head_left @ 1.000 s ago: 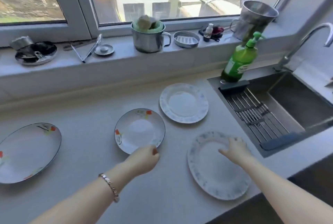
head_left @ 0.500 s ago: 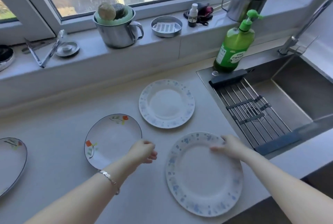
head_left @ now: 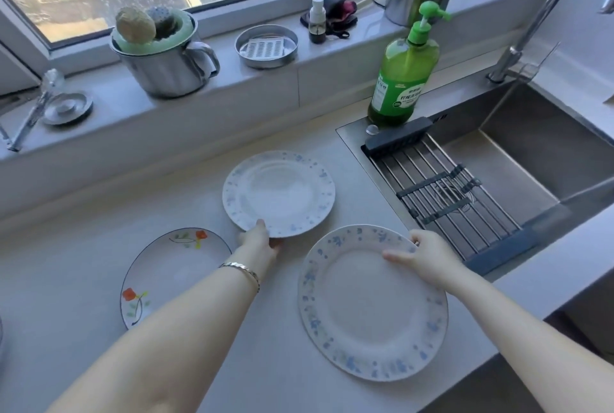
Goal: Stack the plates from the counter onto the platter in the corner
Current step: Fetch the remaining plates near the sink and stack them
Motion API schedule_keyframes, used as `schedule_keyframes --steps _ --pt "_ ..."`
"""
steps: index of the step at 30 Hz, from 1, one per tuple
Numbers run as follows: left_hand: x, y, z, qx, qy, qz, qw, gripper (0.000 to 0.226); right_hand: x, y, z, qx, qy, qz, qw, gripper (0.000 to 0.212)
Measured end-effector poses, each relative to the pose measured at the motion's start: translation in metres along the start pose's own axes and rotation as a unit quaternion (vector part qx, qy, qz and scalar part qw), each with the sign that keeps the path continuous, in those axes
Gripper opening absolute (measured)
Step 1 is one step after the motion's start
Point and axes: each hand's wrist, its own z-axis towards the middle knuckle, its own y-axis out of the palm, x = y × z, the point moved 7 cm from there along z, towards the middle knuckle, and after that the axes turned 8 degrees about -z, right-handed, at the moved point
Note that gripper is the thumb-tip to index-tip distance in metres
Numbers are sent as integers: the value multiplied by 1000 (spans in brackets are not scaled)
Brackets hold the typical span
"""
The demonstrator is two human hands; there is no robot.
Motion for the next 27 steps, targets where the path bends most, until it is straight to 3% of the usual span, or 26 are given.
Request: schedule_keyframes --steps 6,13,18,23,27 --pt "44 12 -15 1 99 -26 995 42 -8 4 -9 -13 -4 -2 1000 49" --pt "106 -38 -65 2 128 -110 986 25 -43 8 -21 -28 -15 10 999 45" --pt "161 -115 -105 56 237 -192 951 10 -92 40 -32 -59 -41 56 996 34" --pt "213 -219 -151 82 329 -251 906 7 -156 96 -57 -107 -49 124 985 45" --pt "247 -310 -193 123 384 -255 879 20 -215 156 -92 -137 -81 132 978 43"
